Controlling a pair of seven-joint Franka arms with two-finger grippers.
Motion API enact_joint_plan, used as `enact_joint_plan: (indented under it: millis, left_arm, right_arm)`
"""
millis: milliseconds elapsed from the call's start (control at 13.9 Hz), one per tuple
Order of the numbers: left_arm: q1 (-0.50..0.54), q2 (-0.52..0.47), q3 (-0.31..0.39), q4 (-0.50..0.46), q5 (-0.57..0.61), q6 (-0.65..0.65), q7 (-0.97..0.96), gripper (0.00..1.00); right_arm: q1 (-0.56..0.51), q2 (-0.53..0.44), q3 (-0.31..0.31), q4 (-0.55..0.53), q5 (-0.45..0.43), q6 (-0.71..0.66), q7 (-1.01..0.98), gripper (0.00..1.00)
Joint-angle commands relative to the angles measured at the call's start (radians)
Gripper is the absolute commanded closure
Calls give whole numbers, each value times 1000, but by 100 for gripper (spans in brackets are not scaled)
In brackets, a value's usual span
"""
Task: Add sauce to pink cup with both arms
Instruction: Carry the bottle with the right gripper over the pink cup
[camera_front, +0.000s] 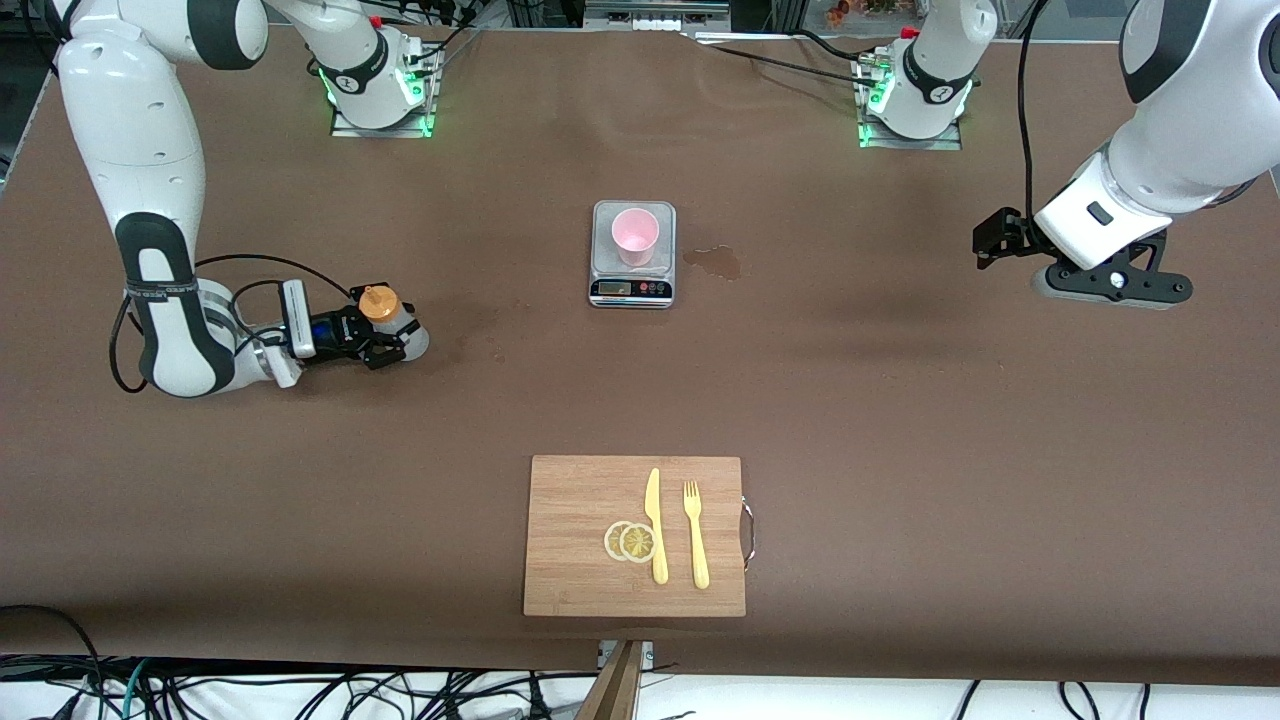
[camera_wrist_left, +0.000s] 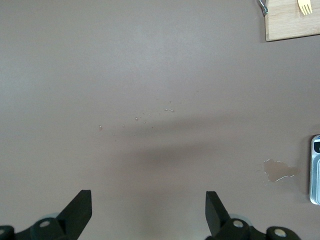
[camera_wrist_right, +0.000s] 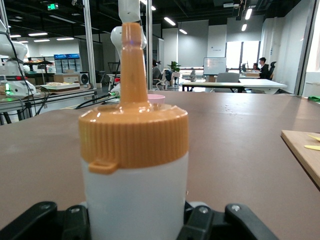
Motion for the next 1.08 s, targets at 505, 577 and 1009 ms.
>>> enact_joint_plan:
  millis: [505,577,1009]
  left_arm:
    - [1,-22,-4,-13,-1,-11,-8,0]
    - [-1,-22,-4,-13,-1,-11,-8,0]
    - [1,-22,-15,-12,-1,-11,-8,0]
  right_arm:
    - [271,-393,-56,-68,-313,368,592,98]
    - [305,-408,-56,-76,-348,392,658,98]
    - [515,-546,-56,-220,-591,628,989,98]
